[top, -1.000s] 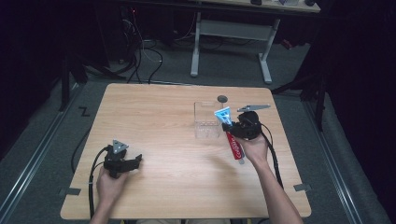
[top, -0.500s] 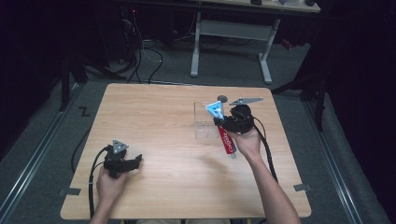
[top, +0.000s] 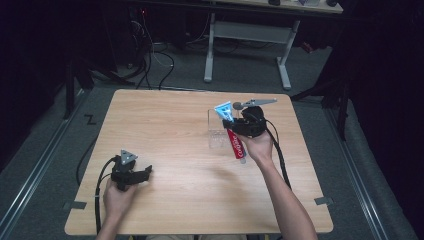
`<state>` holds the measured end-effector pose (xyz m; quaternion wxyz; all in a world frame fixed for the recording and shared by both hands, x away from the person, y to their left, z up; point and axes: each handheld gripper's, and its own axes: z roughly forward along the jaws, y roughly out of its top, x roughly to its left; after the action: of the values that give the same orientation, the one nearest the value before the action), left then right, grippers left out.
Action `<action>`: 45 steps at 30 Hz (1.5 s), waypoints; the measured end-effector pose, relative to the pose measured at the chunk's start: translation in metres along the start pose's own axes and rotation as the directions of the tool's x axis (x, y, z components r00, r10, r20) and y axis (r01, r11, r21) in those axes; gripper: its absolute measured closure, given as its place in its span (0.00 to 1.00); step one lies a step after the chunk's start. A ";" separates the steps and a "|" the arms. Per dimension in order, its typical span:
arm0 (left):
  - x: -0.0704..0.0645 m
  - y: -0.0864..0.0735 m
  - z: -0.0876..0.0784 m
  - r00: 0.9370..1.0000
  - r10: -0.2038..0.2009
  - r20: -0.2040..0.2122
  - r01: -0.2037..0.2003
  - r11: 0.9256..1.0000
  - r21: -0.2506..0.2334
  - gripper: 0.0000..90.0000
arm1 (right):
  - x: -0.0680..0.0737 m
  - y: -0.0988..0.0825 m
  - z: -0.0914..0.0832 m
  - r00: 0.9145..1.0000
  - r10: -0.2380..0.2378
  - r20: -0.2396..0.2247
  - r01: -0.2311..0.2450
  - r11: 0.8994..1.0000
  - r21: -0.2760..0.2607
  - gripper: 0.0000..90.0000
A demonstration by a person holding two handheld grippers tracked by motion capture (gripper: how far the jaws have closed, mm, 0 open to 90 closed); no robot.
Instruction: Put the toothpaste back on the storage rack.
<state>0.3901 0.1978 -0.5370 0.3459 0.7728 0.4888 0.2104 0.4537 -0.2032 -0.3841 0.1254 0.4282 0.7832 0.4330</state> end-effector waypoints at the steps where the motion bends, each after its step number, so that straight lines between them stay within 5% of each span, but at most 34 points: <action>1: 0.000 0.000 0.000 1.000 0.000 0.000 0.000 1.000 0.000 0.29 | 0.001 0.001 0.000 1.000 -0.001 -0.002 0.001 1.000 -0.003 0.82; 45: 0.000 0.000 0.000 1.000 0.001 0.000 -0.001 1.000 0.001 0.29 | -0.001 0.052 0.021 0.998 0.011 0.061 -0.004 0.993 -0.114 0.82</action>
<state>0.3901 0.1978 -0.5370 0.3455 0.7732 0.4884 0.2105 0.4950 -0.1788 -0.3561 0.1720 0.4363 0.7515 0.4641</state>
